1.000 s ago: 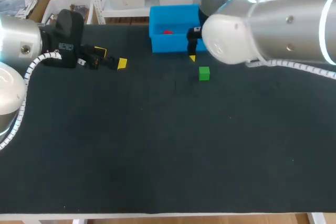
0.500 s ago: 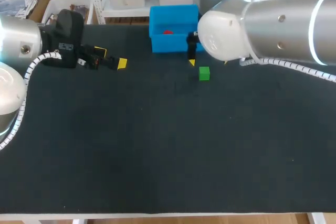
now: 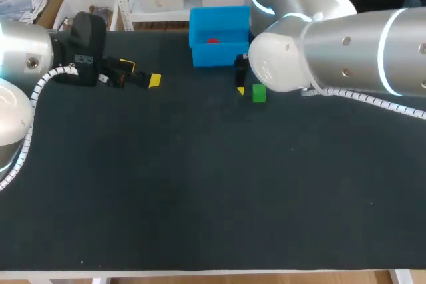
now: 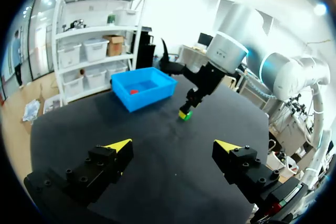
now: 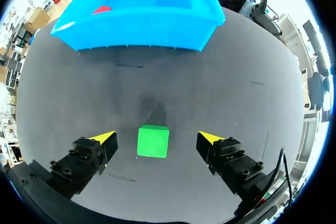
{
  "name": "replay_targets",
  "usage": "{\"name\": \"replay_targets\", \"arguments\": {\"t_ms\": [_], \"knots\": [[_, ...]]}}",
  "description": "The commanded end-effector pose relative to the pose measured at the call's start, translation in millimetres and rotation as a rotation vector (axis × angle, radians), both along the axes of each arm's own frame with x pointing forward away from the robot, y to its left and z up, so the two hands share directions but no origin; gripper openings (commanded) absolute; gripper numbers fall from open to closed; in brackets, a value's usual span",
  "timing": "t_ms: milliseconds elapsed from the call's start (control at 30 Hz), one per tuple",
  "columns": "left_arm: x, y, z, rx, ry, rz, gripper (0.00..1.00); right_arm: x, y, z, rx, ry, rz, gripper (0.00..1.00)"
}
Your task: Use the left arm to pick the red cube and place it into the blue plastic box first, then use the right arm to grasp the green cube and put it into the same blue plastic box after the first action is fully finished.
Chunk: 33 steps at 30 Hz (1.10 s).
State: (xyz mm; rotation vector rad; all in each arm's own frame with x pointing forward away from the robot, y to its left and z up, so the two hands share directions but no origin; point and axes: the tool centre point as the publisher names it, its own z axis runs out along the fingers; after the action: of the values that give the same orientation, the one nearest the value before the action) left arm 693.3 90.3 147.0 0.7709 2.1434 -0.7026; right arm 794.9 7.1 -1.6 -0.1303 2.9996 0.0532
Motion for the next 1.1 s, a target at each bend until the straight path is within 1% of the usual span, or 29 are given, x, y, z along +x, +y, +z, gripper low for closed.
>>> {"name": "replay_targets", "arguments": {"t_ms": [33, 367, 400, 433, 867, 967, 1100], "knots": [[-0.8, 2, -2.3, -0.012, -0.009, -0.004, 1.00, 7.5, 3, -9, -0.006, 0.014, 0.000, 1.00], [-0.8, 2, -2.3, -0.012, -0.009, -0.004, 1.00, 8.3, -1, -20, -0.009, 0.024, -0.014, 1.00], [-0.8, 2, -2.3, -0.012, -0.009, -0.004, 1.00, 8.1, -1, -20, -0.008, 0.023, -0.017, 0.43], [-0.8, 2, -2.3, -0.012, -0.009, -0.004, 1.00, 8.0, -1, -20, -0.004, 0.022, -0.017, 0.00], [-0.8, 2, -2.3, -0.012, -0.009, -0.004, 1.00, 1.9, -3, -19, -0.005, 0.026, -0.010, 0.00], [-0.8, 2, -2.3, -0.012, -0.009, -0.004, 1.00, 0.2, -3, -12, -0.006, 0.019, -0.008, 0.00], [-0.8, 2, -2.3, -0.012, -0.009, -0.004, 1.00, 1.4, -6, 11, -0.016, -0.035, -0.021, 0.00]]}}
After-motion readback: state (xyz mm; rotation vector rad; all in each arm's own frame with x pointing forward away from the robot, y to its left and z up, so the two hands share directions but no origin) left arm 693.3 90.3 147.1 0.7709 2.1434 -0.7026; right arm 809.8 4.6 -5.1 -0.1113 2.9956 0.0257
